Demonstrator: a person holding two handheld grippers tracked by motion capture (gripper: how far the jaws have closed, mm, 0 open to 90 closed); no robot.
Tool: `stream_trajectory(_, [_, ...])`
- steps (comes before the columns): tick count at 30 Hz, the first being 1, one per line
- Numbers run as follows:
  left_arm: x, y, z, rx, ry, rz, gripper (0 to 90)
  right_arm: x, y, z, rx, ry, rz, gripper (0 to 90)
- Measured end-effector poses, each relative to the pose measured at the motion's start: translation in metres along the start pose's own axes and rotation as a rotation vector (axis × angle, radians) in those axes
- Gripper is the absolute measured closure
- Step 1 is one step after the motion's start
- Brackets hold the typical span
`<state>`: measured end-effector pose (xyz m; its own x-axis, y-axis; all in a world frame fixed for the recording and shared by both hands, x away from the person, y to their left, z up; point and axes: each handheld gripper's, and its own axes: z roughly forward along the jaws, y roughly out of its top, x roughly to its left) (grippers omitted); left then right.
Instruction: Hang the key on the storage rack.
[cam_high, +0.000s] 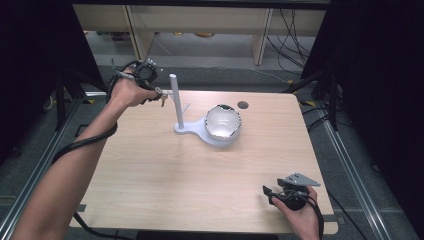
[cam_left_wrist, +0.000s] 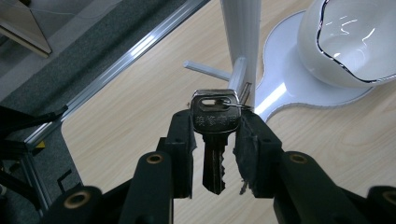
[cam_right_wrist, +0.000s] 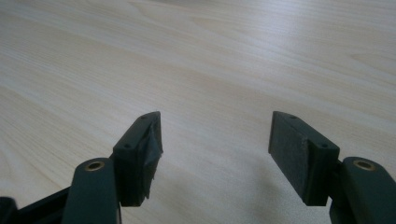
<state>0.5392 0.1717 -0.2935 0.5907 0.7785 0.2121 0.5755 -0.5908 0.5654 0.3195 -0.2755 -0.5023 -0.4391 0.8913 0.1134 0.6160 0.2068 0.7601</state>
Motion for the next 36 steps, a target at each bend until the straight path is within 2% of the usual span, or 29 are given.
stream_trajectory(1, [0.0,0.001,0.0,0.004,-0.001,-0.001,67.1,0.0,0.0,-0.001,0.012,-0.015,-0.002,35.8])
stream_trajectory(8, [0.001,0.009,-0.001,0.034,-0.014,0.006,66.9,0.0,0.0,0.0,0.004,-0.003,0.002,35.8])
stream_trajectory(12, [0.002,0.012,-0.001,0.029,-0.013,0.0,66.9,0.0,0.0,-0.002,0.011,-0.008,-0.003,35.8])
stream_trajectory(13, [0.001,0.013,-0.001,0.03,-0.013,-0.003,66.8,-0.001,0.0,-0.002,0.006,-0.022,-0.007,35.8])
stream_trajectory(16, [0.0,0.015,0.0,0.04,-0.014,-0.002,66.8,-0.001,0.0,-0.002,0.013,-0.013,-0.004,35.8])
stream_trajectory(17, [0.0,0.015,0.001,0.038,-0.017,-0.004,66.8,0.003,-0.001,-0.003,0.028,-0.012,0.043,35.8])
stream_trajectory(18, [0.001,0.015,0.002,0.04,-0.016,-0.009,66.8,0.0,0.0,-0.001,0.012,-0.005,0.001,35.8])
stream_trajectory(19, [0.001,0.015,0.002,0.04,-0.016,-0.009,66.7,0.0,0.0,-0.001,0.012,-0.005,0.001,35.8])
stream_trajectory(20, [0.001,0.015,0.002,0.038,-0.019,-0.017,66.7,0.001,-0.001,-0.002,0.019,-0.008,0.018,35.8])
stream_trajectory(21, [0.002,0.015,0.002,0.036,-0.024,-0.02,66.4,-0.001,0.0,-0.002,0.008,-0.019,-0.013,35.8])
stream_trajectory(22, [0.002,0.015,0.002,0.025,-0.028,-0.031,66.2,-0.001,-0.001,-0.002,0.012,-0.014,-0.007,35.8])
stream_trajectory(28, [0.002,0.018,-0.005,0.0,-0.024,-0.035,64.5,0.0,-0.001,0.0,0.008,0.002,0.003,35.8])
stream_trajectory(36, [-0.001,0.016,-0.01,-0.026,-0.009,-0.035,62.1,-0.001,0.0,-0.002,0.004,-0.02,-0.011,35.8])
